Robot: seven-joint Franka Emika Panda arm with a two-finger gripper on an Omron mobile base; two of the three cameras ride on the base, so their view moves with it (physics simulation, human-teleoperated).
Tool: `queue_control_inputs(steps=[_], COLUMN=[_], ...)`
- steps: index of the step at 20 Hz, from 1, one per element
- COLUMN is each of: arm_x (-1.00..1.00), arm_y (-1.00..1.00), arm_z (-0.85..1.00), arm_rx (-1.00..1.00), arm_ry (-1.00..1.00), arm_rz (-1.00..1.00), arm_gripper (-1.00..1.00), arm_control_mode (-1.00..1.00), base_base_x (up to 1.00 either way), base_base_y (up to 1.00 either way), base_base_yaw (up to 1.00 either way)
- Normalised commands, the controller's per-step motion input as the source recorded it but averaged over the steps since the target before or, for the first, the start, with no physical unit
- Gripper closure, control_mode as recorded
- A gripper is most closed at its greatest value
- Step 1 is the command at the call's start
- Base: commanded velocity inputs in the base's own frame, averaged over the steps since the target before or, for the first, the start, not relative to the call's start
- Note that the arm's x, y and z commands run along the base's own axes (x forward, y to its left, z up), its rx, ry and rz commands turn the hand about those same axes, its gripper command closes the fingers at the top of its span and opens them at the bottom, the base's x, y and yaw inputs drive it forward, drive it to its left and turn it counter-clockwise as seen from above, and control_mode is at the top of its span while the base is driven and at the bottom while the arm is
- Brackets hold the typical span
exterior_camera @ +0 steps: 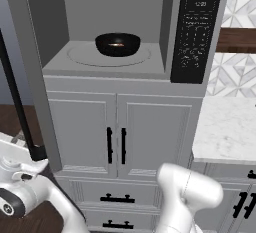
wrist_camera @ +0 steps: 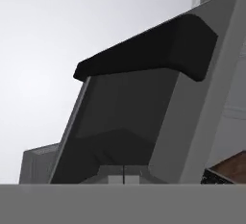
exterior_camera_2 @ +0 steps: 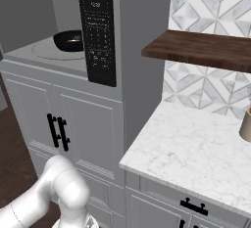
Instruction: Open the microwave, place the bowl with waffle inside the microwave, then close the microwave door and turn it on.
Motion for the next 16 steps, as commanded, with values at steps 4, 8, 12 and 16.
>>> queue_control_inputs(steps=[4,8,12,16], arm_x=[-0.28,-0.18,-0.21,-0.19], arm_y=[-0.50,-0.71,-0.84,-1.00], arm_z=[0.59,0.67,0.72,0.73], arm_rx=[0.21,0.29,0.31,0.37], arm_ry=[-0.12,0.00,0.00,0.02], arm_rz=[0.00,0.00,0.00,0.00], arm_gripper=[1.00,1.00,1.00,1.00], arm_control_mode=[-1.00,-1.00,-1.00,-1.00], base_base_x=[0.00,0.00,0.00,0.00], base_base_y=[0.00,0.00,0.00,0.00], base_base_yaw=[0.00,0.00,0.00,0.00])
